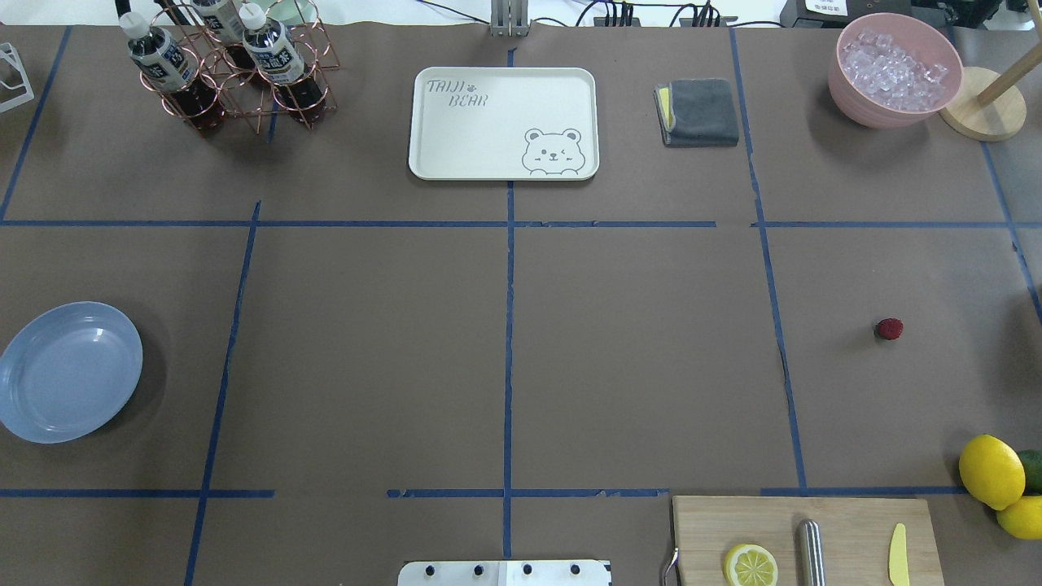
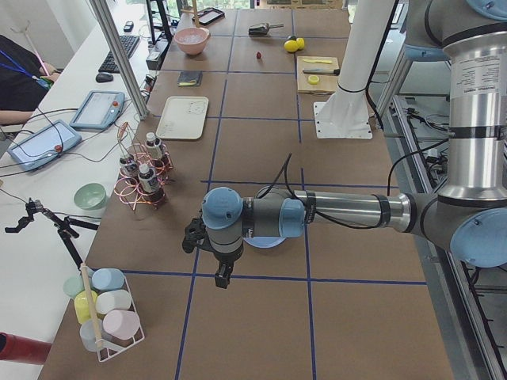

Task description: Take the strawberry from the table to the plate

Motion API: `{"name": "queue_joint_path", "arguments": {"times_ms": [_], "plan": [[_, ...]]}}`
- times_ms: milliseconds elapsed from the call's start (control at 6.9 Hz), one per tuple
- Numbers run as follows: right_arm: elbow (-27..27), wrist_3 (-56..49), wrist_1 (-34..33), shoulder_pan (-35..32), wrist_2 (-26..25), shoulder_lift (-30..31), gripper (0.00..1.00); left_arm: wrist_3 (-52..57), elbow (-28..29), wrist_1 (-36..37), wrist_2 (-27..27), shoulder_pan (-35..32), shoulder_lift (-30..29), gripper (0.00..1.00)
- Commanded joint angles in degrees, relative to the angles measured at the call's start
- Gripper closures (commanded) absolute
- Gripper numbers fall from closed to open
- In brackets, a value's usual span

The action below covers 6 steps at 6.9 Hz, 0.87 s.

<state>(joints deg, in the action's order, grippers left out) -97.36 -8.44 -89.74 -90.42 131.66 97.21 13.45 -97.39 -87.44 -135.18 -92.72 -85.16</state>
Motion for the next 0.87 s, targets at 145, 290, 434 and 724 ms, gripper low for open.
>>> {"name": "queue_joint_path", "arguments": {"times_ms": [145,290,434,724], "plan": [[0.1,0.0,0.0,0.1,-0.1,-0.3,0.0,0.2,0.1,0.0,-0.1,0.1,0.2,0.0],[-0.1,-0.5,0.3,0.1,-0.1,-0.4,0.0,0.2,0.4,-1.8,0.3,0.1,0.3,0.0],[0.2,-0.4,4.2,0.1,0.1,-0.2,0.0,-0.1,0.4,-4.8,0.4,0.3,0.3,0.0],[0.3,0.2,8.8,0.3,2.4,-1.1,0.0,0.1,0.6,-10.4,0.4,0.4,0.3,0.0]]}}
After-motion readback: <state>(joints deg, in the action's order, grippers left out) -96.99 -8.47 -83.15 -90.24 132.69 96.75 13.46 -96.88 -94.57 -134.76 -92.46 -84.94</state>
